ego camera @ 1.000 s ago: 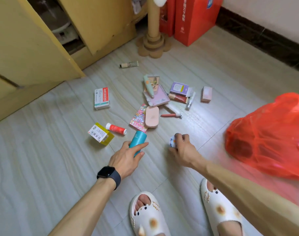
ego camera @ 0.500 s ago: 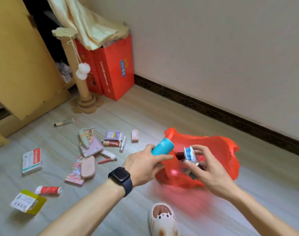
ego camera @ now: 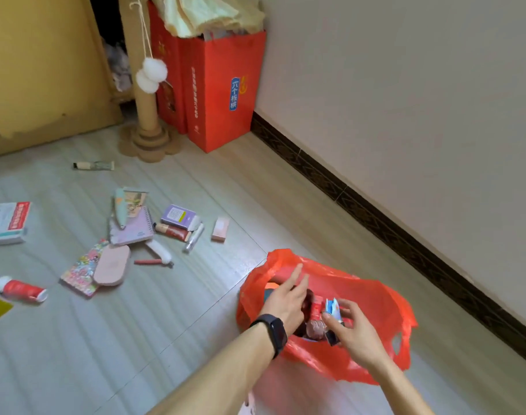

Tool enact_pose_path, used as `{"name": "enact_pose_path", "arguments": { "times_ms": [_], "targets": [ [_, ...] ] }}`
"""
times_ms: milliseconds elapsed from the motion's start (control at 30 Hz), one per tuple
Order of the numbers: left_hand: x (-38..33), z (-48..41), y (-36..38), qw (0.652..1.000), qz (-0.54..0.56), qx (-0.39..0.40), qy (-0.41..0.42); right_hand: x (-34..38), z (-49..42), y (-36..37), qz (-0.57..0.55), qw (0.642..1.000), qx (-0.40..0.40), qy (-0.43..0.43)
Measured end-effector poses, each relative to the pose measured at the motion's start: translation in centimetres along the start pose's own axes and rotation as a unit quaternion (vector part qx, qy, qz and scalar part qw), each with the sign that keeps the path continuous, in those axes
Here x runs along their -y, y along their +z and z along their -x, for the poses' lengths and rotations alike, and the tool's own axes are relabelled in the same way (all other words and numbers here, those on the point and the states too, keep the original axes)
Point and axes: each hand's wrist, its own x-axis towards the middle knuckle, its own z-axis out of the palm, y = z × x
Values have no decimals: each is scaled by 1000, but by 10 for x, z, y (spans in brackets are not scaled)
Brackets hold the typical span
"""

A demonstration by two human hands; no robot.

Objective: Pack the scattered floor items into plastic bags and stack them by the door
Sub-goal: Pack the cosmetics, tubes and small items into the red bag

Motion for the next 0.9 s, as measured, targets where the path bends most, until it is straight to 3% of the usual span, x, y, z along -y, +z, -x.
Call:
{"name": "enact_pose_path", "arguments": {
  "times_ms": [67, 200, 367, 533, 733, 900],
  "targets": [
    [6, 11, 10, 998, -57, 34, 10, -9, -5, 9, 109, 992, 44, -34],
    [42, 33, 19, 993, -82, 76, -46, -23, -3, 10, 344, 935, 73, -57],
    [91, 74, 0, 988, 31, 99, -115, 5, 15, -3, 318, 936, 24, -151],
    [110, 121, -15, 946, 246, 91, -192, 78, 38, 1, 286, 925, 2, -250],
    [162, 216, 16, 933, 183, 121, -284, 166, 60, 37, 243, 895, 12, -374],
    [198, 314, 77, 870, 193, 177, -418, 233, 65, 90, 262, 854, 51, -447]
  ]
}}
